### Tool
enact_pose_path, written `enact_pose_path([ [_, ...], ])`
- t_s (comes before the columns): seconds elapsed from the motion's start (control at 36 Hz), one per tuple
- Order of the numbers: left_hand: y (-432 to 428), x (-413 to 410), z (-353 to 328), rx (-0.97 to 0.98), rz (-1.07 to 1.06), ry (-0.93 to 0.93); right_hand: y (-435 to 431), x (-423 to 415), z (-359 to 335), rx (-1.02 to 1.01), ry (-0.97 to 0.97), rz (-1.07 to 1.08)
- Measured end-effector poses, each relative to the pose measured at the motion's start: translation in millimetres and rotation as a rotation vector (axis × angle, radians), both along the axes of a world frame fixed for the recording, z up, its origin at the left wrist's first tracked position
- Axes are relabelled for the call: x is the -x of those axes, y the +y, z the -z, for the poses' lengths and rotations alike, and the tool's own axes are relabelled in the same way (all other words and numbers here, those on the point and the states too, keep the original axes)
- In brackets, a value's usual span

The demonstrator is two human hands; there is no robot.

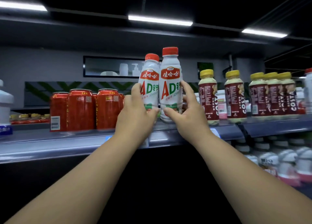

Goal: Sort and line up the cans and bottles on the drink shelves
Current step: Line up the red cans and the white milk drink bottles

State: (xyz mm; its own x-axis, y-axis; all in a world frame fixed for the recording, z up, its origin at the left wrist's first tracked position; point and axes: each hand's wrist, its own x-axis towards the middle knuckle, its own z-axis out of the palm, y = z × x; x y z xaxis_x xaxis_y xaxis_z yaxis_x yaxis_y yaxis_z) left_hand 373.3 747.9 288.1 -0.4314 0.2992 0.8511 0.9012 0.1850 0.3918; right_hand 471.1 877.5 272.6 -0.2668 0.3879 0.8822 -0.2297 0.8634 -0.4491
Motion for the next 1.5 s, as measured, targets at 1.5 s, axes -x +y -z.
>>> enact_pose_path([
  [1.5, 474.8, -339.5, 32.5, -0.138, 0.254, 0.102, 439.0, -441.5, 48.3, 0.216, 0.104, 0.182],
])
